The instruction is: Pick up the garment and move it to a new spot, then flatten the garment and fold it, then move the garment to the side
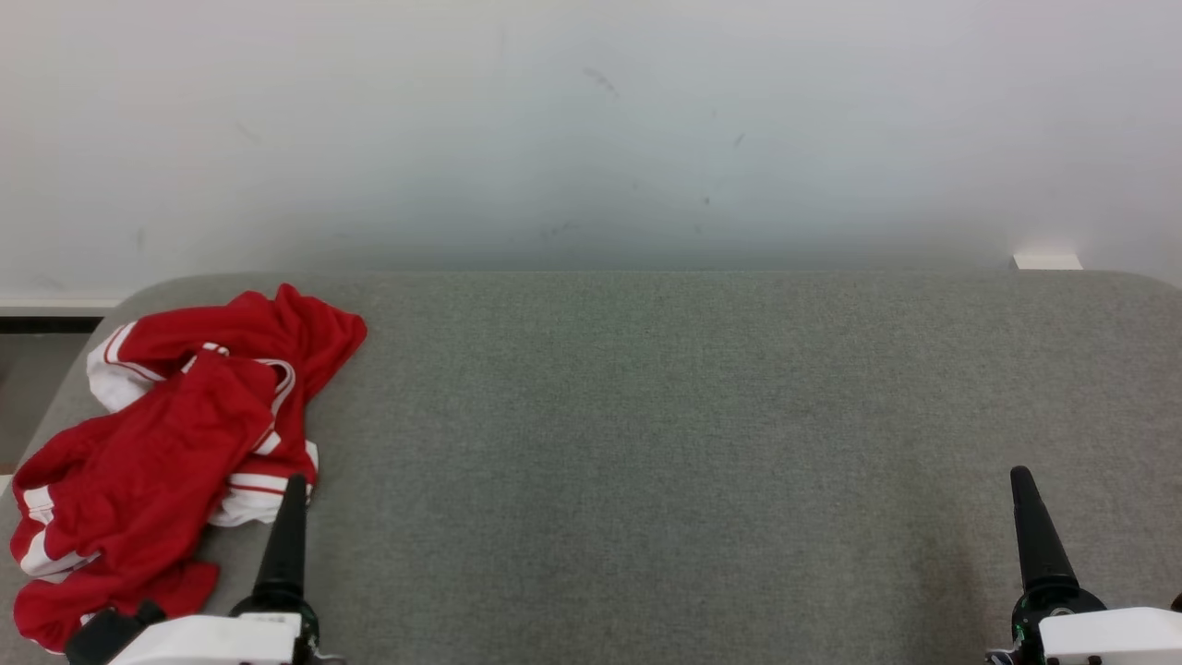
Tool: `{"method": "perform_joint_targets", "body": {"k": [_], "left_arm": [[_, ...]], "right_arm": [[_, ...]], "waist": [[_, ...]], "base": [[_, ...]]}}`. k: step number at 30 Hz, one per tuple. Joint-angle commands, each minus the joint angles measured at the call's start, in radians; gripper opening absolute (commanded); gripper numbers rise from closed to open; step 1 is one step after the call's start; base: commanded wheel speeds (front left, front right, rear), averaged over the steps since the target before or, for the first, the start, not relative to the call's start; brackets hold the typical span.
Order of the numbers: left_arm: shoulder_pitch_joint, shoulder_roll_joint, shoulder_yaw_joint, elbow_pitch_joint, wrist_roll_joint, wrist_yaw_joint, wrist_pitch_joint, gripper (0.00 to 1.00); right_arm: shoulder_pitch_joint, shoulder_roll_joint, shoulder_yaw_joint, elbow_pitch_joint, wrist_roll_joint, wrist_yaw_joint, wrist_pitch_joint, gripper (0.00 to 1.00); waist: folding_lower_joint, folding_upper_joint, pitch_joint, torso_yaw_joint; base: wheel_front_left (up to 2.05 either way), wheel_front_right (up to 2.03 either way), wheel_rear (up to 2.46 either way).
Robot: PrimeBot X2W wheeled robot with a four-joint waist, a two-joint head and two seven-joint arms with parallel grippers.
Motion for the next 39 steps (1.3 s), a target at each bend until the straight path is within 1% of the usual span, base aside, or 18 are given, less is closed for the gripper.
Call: {"method": "perform_joint_targets", "body": {"k": [1, 5, 11, 18, 22, 27, 32, 39], "left_arm": [[-0.015, 0.007, -0.006, -0.025, 0.052, 0.003, -0.01, 1.0], [-0.011, 0.008, -0.024, -0.038, 0.144, 0.019, -0.026, 1.0], [-0.005, 0.009, -0.059, -0.045, 0.303, 0.054, -0.048, 1.0], [-0.005, 0.009, -0.094, -0.037, 0.449, 0.078, -0.071, 1.0], [-0.006, 0.01, -0.108, -0.024, 0.54, 0.101, -0.085, 1.0], [-0.005, 0.011, -0.126, -0.019, 0.621, 0.121, -0.1, 1.0], [-0.007, 0.016, -0.137, -0.014, 0.685, 0.129, -0.116, 1.0], [-0.008, 0.015, -0.145, -0.006, 0.743, 0.135, -0.131, 1.0]], "right_arm": [[-0.023, -0.012, 0.008, -0.024, -0.036, 0.0, -0.011, 1.0], [-0.02, -0.011, 0.016, -0.038, -0.1, -0.001, -0.026, 1.0], [-0.017, -0.011, 0.032, -0.055, -0.214, -0.001, -0.048, 1.0], [-0.012, -0.009, 0.047, -0.058, -0.347, -0.001, -0.072, 1.0], [-0.011, -0.009, 0.058, -0.054, -0.43, -0.001, -0.086, 1.0], [-0.009, -0.009, 0.069, -0.044, -0.52, -0.001, -0.101, 1.0], [-0.007, -0.007, 0.068, -0.03, -0.606, -0.001, -0.116, 1.0], [-0.006, -0.005, 0.073, -0.024, -0.677, -0.001, -0.132, 1.0]], "waist": [[0.0, 0.0, 0.0, 0.0], [0.0, 0.0, 0.0, 0.0], [0.0, 0.0, -0.001, 0.0], [0.0, 0.0, -0.002, -0.001], [0.0, 0.0, -0.005, -0.002], [0.0, 0.0, -0.009, 0.0], [0.0, 0.0, -0.012, 0.002], [0.0, 0.0, -0.014, 0.003]], "base": [[0.0, 0.0, 0.0], [0.0, 0.0, 0.0], [0.0, 0.0, 0.0], [0.0, 0.0, 0.0], [0.0, 0.0, 0.0], [0.0, 0.0, 0.0], [0.0, 0.0, 0.0], [0.0, 0.0, 0.0]]}}
